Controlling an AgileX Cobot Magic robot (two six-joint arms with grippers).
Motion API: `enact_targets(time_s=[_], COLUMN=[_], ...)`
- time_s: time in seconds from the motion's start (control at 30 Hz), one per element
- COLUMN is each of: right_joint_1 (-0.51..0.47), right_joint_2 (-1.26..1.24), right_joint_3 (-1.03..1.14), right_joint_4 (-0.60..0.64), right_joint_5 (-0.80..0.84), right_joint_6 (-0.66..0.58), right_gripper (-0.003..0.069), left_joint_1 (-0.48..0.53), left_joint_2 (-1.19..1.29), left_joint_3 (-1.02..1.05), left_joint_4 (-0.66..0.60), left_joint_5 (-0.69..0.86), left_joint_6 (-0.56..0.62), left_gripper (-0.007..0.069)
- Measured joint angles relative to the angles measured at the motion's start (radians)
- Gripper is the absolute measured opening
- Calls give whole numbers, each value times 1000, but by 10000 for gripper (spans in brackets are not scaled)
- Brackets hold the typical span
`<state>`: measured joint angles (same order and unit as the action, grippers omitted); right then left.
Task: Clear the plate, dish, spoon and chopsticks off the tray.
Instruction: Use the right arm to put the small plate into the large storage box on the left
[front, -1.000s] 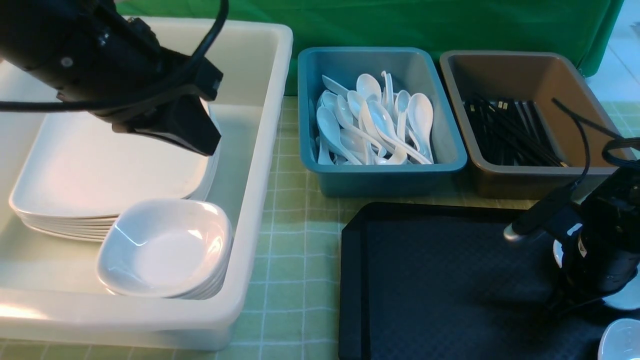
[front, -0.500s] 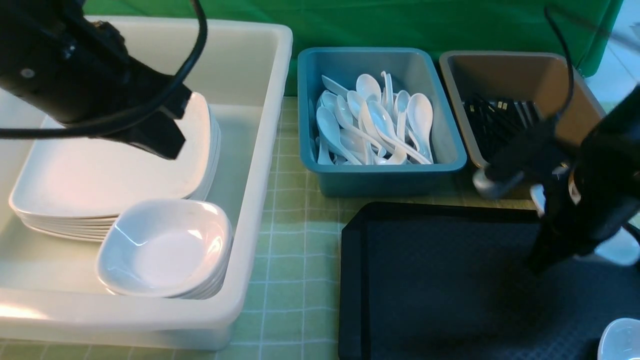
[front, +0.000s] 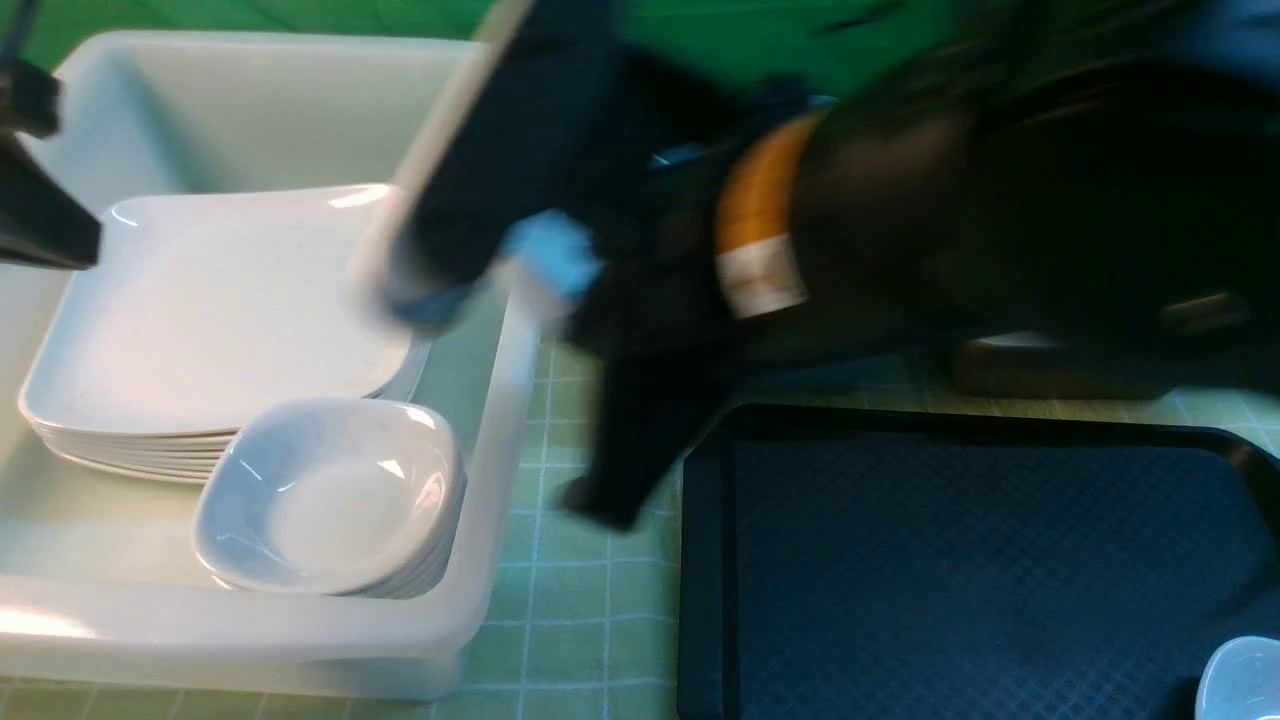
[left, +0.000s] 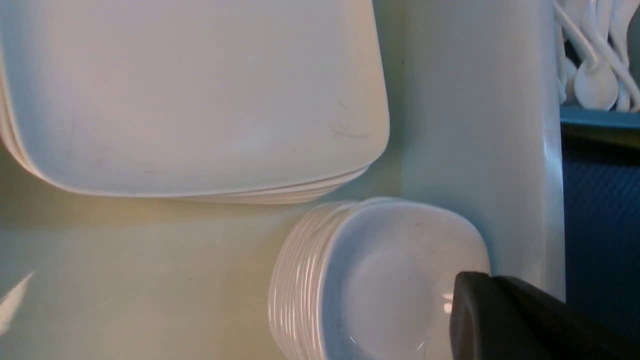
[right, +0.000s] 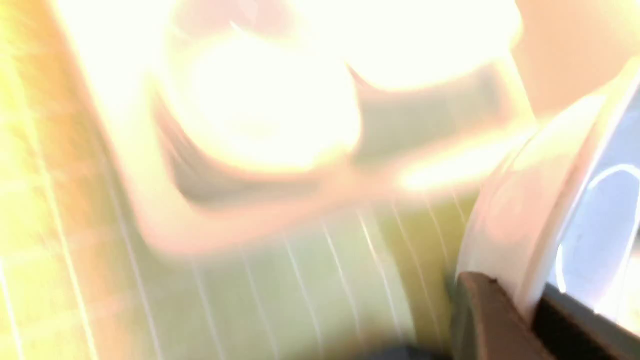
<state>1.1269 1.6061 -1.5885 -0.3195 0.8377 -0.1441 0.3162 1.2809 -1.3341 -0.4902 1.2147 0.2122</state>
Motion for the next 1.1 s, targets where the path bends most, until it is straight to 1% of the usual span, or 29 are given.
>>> enact_targets(time_s=[0.1,0.2,0.3,0.47,0.73,0.83,0.87,0.9,1.07,1.1], right_joint_1=[38,52,58,58,59,59,59,59,79,83], right_joint_2=[131,240,353,426,428,428,428,428,421,415], right_joint_3=[-72,-127,-180,-212,-220,-220,-220,-220,-221,-223], right_joint_4=[0,1,2,2,6,37,45,45,48,48], right_joint_5=[-56,-81,-87,-94,-92,-79,-76,-76,-59,-48], right_joint_6=[-91,-161,-200,-210,-143,-139,-137,-137,-136,-136], right_gripper=[29,29,29,29,41,85,109,115,299,317], left_joint_1=[89,127,135,135,135,135,135,135,135,135], left_joint_2=[0,0,0,0,0,0,0,0,0,0], left_joint_3=[29,40,42,44,44,44,44,44,44,44], left_joint_4=[-54,-68,-77,-96,-97,-97,-97,-97,-97,-97], left_joint_5=[-1,-1,-1,-1,-1,-1,-1,-1,-1,-1], left_joint_6=[25,29,29,47,50,50,50,50,50,50], left_gripper=[-3,-3,-3,-3,-3,-3,-3,-3,-3,-3])
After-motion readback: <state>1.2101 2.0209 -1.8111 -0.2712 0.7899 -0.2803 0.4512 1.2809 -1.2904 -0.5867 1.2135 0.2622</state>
